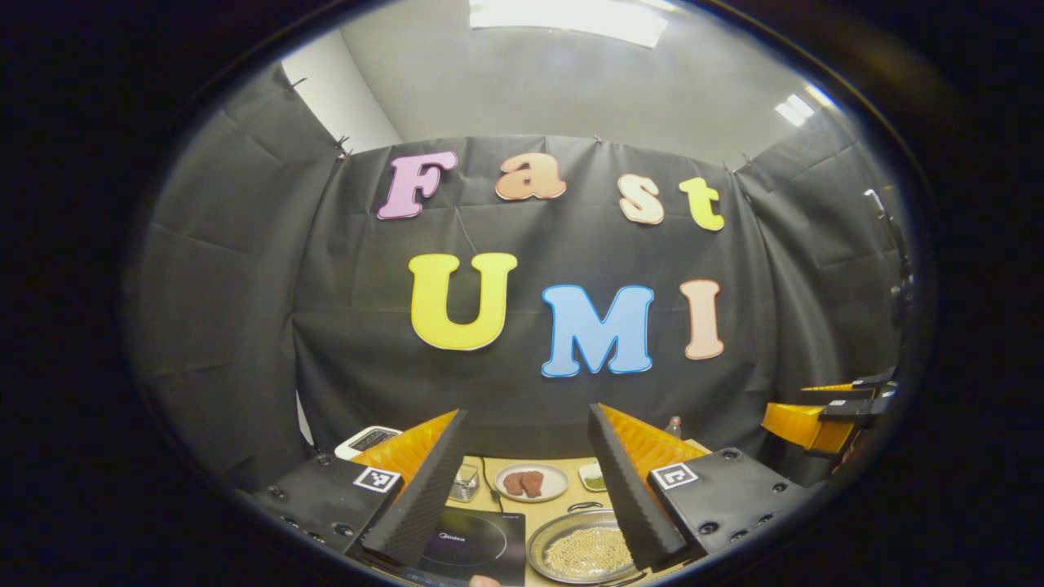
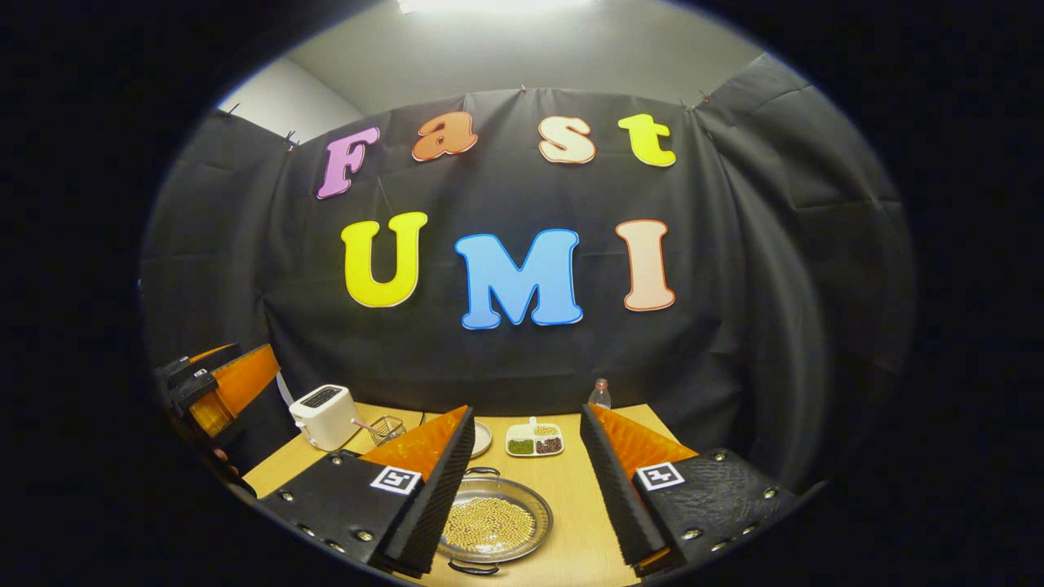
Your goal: First push the handle of the pot to place it horizontally, then grasp the pot with both hands and set it on the induction cooktop.
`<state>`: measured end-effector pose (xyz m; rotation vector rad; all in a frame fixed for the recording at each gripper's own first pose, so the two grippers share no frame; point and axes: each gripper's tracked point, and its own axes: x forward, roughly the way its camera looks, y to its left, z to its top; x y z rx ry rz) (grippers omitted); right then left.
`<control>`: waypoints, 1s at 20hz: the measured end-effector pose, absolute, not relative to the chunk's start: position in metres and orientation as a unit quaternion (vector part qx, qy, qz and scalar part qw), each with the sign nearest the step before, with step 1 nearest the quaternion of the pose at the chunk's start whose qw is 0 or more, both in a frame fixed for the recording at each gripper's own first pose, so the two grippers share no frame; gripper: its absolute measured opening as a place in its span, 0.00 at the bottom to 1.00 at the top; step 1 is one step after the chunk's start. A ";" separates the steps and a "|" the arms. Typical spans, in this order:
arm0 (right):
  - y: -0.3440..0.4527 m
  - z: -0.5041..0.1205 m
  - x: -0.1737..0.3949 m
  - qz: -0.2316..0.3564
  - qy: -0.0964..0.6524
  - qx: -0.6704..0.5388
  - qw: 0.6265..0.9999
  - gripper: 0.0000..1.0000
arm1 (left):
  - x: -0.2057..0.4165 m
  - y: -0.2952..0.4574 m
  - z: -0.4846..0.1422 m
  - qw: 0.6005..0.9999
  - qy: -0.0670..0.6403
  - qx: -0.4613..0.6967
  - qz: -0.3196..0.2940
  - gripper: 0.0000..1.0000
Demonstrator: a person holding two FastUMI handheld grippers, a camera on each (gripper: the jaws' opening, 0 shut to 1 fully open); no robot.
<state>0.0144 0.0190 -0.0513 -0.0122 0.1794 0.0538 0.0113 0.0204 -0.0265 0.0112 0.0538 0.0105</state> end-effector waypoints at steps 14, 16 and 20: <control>0.077 -0.170 0.014 0.099 0.283 0.013 0.954 0.24 | 0.006 0.061 -0.064 0.998 0.064 0.001 0.023 0.96; 0.086 -0.190 0.009 0.106 0.316 0.016 0.943 0.23 | 0.006 0.067 -0.067 0.997 0.066 0.003 0.028 0.93; 0.105 -0.228 -0.003 0.132 0.385 0.032 0.913 0.02 | 0.003 0.084 -0.072 0.997 0.069 0.002 0.038 0.94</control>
